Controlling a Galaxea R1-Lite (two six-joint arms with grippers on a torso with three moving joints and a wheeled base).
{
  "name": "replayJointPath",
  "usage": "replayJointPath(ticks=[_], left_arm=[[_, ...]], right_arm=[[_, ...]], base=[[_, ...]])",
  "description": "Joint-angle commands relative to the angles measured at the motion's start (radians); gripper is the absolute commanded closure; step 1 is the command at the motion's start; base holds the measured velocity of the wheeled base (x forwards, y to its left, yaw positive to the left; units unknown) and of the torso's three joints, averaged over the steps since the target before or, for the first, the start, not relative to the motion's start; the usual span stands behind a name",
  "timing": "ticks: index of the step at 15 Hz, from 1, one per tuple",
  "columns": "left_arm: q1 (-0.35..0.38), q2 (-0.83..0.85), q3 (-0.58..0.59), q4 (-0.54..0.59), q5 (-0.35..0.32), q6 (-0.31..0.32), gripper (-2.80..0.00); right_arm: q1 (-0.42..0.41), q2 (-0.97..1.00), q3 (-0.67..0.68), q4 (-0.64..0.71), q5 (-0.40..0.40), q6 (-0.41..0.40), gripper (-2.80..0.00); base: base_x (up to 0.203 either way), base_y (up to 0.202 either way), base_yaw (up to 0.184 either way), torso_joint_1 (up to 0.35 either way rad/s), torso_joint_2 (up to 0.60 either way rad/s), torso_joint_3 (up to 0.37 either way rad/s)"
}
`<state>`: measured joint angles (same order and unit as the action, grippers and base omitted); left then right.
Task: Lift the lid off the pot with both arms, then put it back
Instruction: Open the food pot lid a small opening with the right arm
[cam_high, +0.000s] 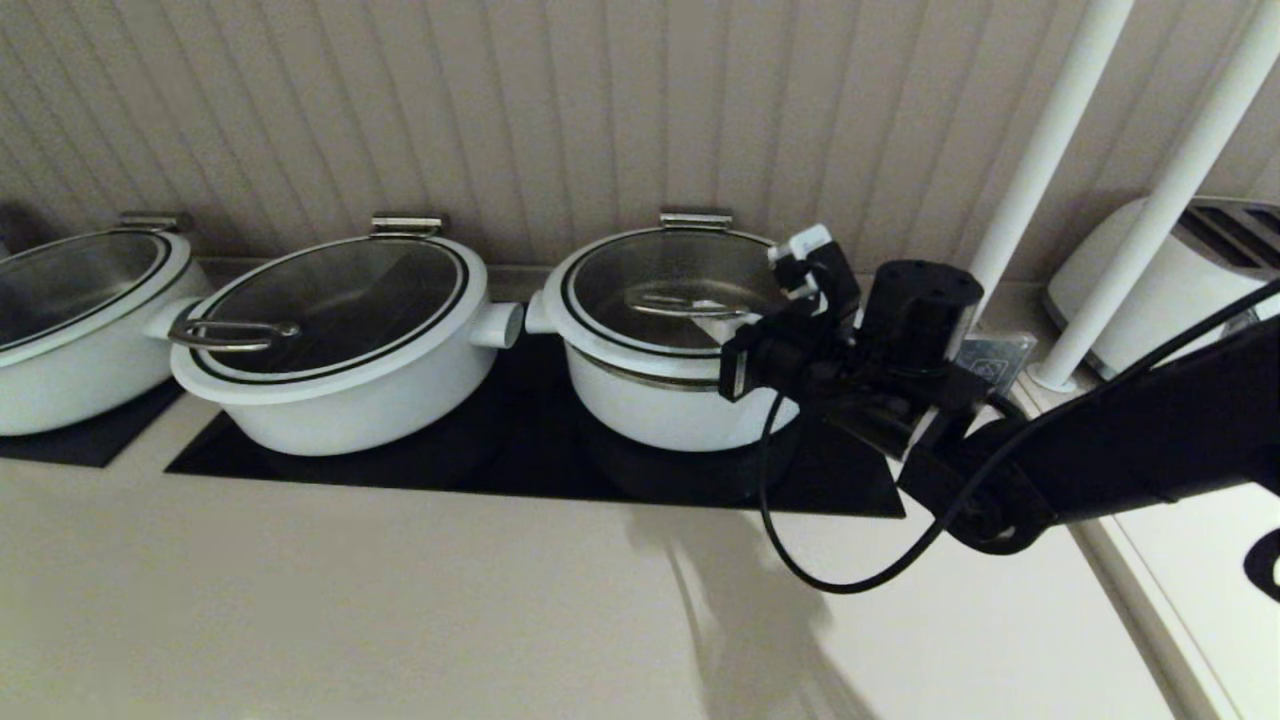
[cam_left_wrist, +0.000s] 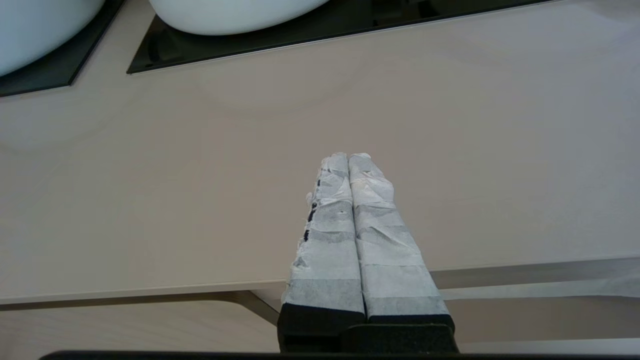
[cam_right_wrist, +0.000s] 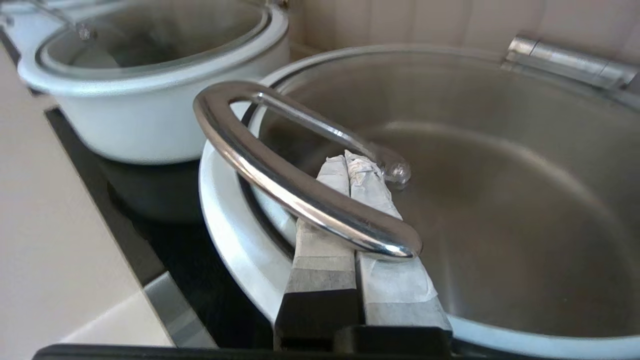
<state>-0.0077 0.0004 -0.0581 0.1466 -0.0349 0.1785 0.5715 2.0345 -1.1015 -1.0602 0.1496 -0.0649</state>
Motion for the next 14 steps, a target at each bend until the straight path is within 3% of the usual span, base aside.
replayJointPath(ticks=[1, 8, 14], left_arm=[[0.0, 0.001, 0.0, 0.001, 0.0, 0.001, 0.0], [0.0, 0.001, -0.013, 0.001, -0.004, 0.013, 0.0], [0.0, 0.05, -0.11, 0.001, -0.011, 0.016, 0.0]], right_arm=[[-0.001, -0.007, -0.021, 0.001, -0.001, -0.001, 0.0], [-0.004, -0.005, -0.097, 0.08, -0.015, 0.0, 0.0], [-0.009, -0.005, -0.098, 0.08, -0.015, 0.0, 0.0]], base=[[0.0, 0.0, 0.0, 0.0, 0.0, 0.0], [0.0, 0.0, 0.0, 0.0, 0.0, 0.0], [0.0, 0.0, 0.0, 0.0, 0.0, 0.0]])
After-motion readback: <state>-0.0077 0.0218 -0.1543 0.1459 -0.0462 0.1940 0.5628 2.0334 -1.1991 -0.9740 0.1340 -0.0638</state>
